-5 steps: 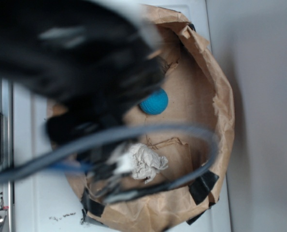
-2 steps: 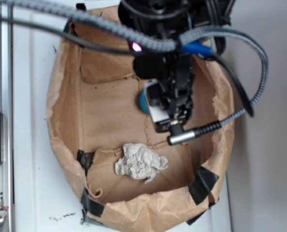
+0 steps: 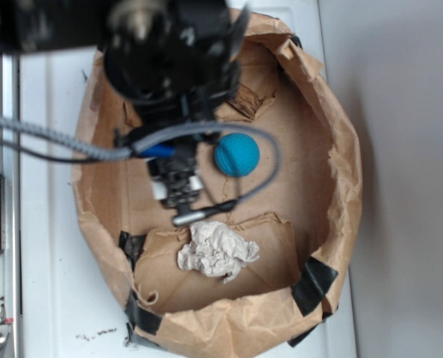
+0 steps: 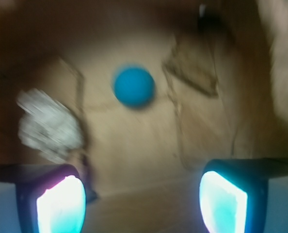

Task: Grab the white paper.

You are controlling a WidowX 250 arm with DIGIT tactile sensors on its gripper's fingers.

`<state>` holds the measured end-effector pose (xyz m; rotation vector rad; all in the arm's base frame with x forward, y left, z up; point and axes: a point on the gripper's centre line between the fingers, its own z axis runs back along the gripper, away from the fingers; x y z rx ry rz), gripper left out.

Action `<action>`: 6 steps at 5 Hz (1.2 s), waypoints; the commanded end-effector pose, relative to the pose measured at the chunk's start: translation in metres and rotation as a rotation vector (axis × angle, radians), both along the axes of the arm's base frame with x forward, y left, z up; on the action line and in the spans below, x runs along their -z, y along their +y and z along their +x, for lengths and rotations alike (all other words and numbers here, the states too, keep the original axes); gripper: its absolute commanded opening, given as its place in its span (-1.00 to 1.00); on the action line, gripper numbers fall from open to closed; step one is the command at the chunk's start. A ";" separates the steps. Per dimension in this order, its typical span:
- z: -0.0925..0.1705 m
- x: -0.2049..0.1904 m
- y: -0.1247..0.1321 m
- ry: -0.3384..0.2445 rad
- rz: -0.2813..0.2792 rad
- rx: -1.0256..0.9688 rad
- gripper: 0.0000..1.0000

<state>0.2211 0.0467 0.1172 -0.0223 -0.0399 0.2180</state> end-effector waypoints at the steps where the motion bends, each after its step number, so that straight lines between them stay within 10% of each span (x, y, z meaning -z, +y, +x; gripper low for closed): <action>1: 0.029 0.039 -0.035 -0.053 0.062 0.183 1.00; 6: 0.062 0.032 -0.070 -0.244 -0.187 0.203 1.00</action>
